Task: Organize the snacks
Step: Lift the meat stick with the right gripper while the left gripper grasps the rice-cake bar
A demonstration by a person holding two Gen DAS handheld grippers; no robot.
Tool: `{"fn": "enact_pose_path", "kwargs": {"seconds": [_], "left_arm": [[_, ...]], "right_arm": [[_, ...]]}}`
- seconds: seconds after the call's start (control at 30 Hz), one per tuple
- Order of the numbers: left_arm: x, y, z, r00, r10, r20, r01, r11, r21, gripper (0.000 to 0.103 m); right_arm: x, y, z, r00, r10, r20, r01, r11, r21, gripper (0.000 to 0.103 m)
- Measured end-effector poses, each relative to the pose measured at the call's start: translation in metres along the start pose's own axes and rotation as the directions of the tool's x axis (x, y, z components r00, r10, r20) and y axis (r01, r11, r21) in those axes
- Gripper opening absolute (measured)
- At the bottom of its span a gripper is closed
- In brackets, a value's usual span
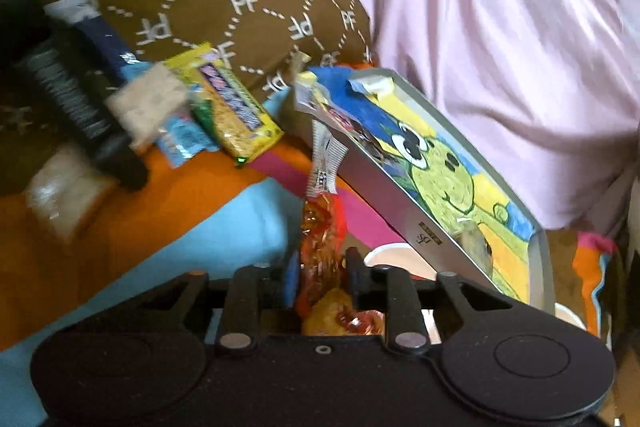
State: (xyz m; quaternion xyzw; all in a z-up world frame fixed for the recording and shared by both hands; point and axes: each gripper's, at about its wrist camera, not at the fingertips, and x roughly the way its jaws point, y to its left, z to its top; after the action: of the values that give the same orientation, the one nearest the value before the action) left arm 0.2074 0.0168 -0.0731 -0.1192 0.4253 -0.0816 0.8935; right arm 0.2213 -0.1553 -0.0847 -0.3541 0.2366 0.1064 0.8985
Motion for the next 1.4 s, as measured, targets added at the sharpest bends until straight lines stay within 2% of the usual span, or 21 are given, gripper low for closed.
{"fn": "enact_pose_path", "kwargs": {"seconds": [0.07,0.13,0.3,0.37,0.47,0.6,0.8,0.93,1.13,1.23,1.33,1.4], "left_arm": [[0.001,0.001,0.000,1.000,-0.001,0.000,0.001,1.000,-0.001,0.065],[0.001,0.001,0.000,1.000,-0.001,0.000,0.001,1.000,0.000,0.065],[0.001,0.000,0.000,1.000,0.009,0.005,-0.009,1.000,0.007,0.063],[0.000,-0.001,-0.001,1.000,0.010,0.007,-0.010,1.000,0.005,0.058],[-0.002,-0.003,-0.002,1.000,0.010,0.014,-0.010,1.000,0.007,0.050],[-0.004,-0.005,-0.003,1.000,0.016,0.013,-0.017,1.000,0.013,0.049],[-0.010,-0.007,-0.005,1.000,0.007,-0.009,-0.007,1.000,-0.002,0.048],[-0.015,-0.016,-0.012,1.000,0.002,-0.020,-0.001,1.000,0.029,0.047],[-0.014,-0.021,-0.018,1.000,0.005,-0.029,-0.004,0.998,0.059,0.046],[-0.013,-0.021,-0.018,1.000,0.003,-0.030,-0.001,0.998,0.058,0.046],[-0.011,-0.022,-0.018,1.000,0.001,-0.031,0.001,0.998,0.062,0.046],[-0.010,-0.023,-0.018,1.000,-0.001,-0.029,0.003,0.998,0.068,0.046]], "right_arm": [[0.013,-0.002,0.000,0.999,0.031,-0.039,-0.030,0.999,0.020,0.034],[0.018,-0.003,0.000,0.997,0.055,-0.051,-0.053,0.998,0.037,0.033],[0.004,0.002,-0.005,0.998,0.042,-0.046,-0.039,0.998,0.057,0.022],[-0.002,-0.001,-0.005,0.998,0.041,-0.041,-0.038,0.996,0.082,0.018],[-0.010,-0.011,-0.003,0.996,0.075,-0.051,-0.066,0.985,0.162,0.017],[-0.025,-0.027,-0.004,0.988,0.150,-0.047,-0.128,0.943,0.308,0.017],[-0.050,-0.044,-0.009,0.961,0.274,-0.043,-0.216,0.838,0.501,0.015],[-0.055,-0.052,-0.016,0.945,0.324,-0.045,-0.237,0.771,0.591,0.015],[-0.041,-0.064,-0.032,0.939,0.340,-0.049,-0.217,0.698,0.682,0.016],[-0.032,-0.060,-0.038,0.931,0.359,-0.063,-0.218,0.688,0.692,0.018],[-0.026,-0.048,-0.042,0.925,0.374,-0.071,-0.231,0.699,0.677,0.022],[-0.025,-0.041,-0.042,0.928,0.366,-0.071,-0.231,0.713,0.662,0.022]]}}
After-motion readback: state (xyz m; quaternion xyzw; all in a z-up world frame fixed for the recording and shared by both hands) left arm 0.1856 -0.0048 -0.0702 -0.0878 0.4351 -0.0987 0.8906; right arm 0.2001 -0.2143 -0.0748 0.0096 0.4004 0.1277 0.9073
